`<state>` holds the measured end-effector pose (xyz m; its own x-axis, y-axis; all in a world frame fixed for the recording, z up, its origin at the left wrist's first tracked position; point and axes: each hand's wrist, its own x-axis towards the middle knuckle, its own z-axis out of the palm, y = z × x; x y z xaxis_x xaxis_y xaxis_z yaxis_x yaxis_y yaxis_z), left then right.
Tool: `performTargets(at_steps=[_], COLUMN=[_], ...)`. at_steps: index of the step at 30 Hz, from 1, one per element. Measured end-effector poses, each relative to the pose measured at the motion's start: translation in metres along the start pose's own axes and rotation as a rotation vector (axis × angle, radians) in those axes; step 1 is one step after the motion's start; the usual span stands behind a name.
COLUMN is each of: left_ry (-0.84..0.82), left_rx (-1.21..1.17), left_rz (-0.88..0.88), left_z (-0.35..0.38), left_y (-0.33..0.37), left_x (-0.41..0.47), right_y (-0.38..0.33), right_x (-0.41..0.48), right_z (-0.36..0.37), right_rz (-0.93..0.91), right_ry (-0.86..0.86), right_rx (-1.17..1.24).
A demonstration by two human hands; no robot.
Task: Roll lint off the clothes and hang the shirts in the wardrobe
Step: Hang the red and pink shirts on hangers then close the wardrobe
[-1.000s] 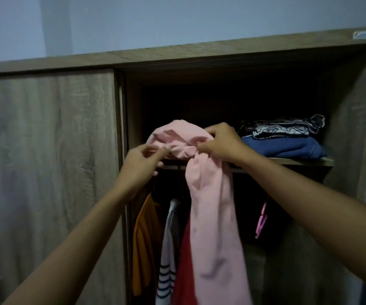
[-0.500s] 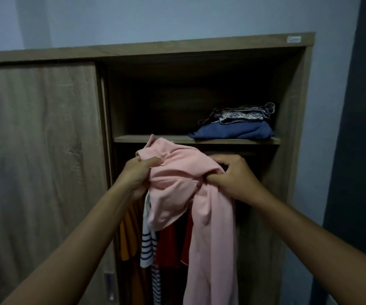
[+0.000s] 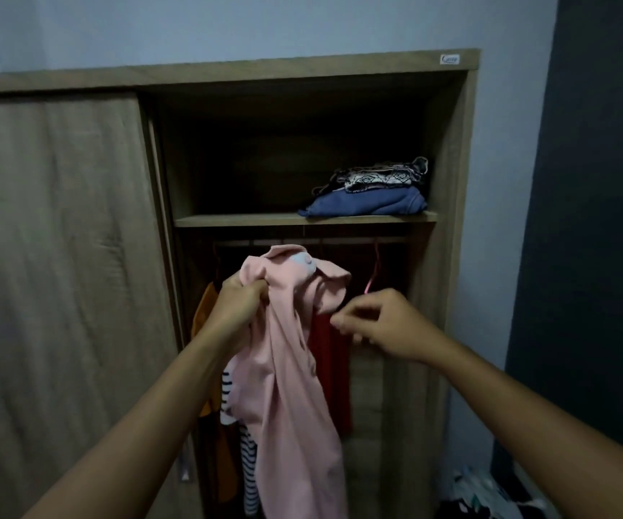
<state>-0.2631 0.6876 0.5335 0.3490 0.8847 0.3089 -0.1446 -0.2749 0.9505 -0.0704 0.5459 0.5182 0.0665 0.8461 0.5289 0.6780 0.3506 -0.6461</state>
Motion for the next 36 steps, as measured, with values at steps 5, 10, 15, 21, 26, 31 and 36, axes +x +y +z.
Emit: performTargets(at_steps=[5, 10, 15, 21, 26, 31, 36], left_ry=[-0.182, -0.218, -0.270, -0.305, -0.269, -0.236, -0.220], left_rx=[0.058, 0.173, 0.200, 0.153, 0.152, 0.165, 0.274], left_rz=[0.212, 0.411, 0.536, 0.557, 0.522, 0.261, 0.257], left_z=[-0.004, -0.019, -0.027, -0.040, -0.050, -0.049, -0.028], left_y=[0.014, 0.018, 0.024, 0.018, 0.007, 0.000, -0.007], left_x=[-0.020, -0.017, -0.027, -0.030, -0.024, -0.012, -0.020], right_y=[0.000, -0.004, -0.001, 0.011, -0.008, -0.025, -0.038], right_x=[0.013, 0.022, 0.027, 0.037, 0.044, 0.053, 0.050], right_z=[-0.012, 0.001, 0.019, 0.047, 0.042, 0.019, 0.011], right_rz=[0.112, 0.420, 0.624, 0.577, 0.481, 0.243, -0.021], right_ry=[0.374, 0.172, -0.259, -0.336, -0.060, 0.323, 0.145], right_rx=[0.178, 0.239, 0.508, 0.557, 0.476, 0.236, -0.255])
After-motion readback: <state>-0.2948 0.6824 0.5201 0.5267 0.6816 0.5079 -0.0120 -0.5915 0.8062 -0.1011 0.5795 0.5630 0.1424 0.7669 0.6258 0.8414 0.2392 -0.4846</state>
